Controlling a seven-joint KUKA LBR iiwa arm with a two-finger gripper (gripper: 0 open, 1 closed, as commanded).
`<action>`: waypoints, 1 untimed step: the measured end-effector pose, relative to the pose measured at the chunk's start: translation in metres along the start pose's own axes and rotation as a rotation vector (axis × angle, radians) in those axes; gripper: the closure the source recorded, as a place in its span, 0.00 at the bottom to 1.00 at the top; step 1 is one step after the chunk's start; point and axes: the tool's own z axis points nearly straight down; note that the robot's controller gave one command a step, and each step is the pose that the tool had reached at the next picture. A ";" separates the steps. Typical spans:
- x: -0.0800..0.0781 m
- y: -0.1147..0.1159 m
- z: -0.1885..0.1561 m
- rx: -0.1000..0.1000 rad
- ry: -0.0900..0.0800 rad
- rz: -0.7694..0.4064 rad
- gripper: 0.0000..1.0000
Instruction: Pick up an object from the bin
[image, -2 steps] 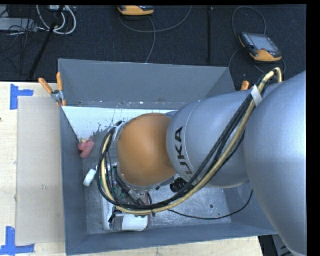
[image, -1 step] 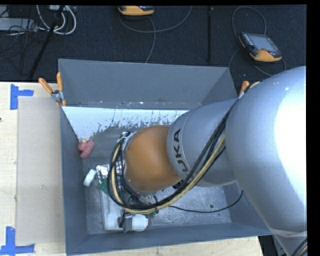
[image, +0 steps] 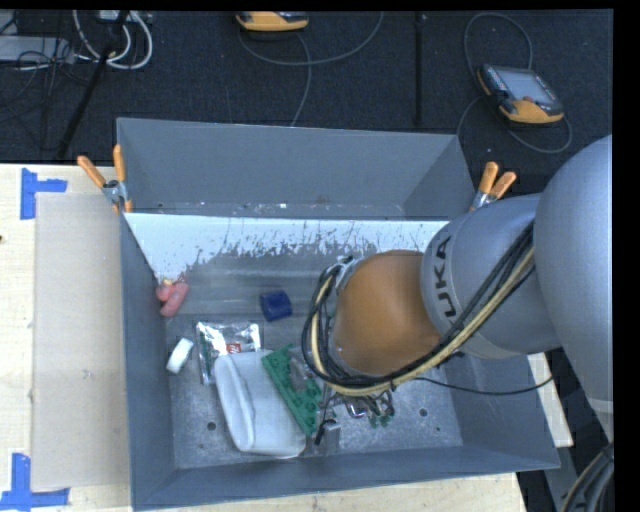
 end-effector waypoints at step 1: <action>0.001 0.005 0.001 -0.004 0.004 -0.002 1.00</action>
Offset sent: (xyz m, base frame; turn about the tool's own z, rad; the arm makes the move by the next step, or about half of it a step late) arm 0.0000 0.0000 0.0000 0.0000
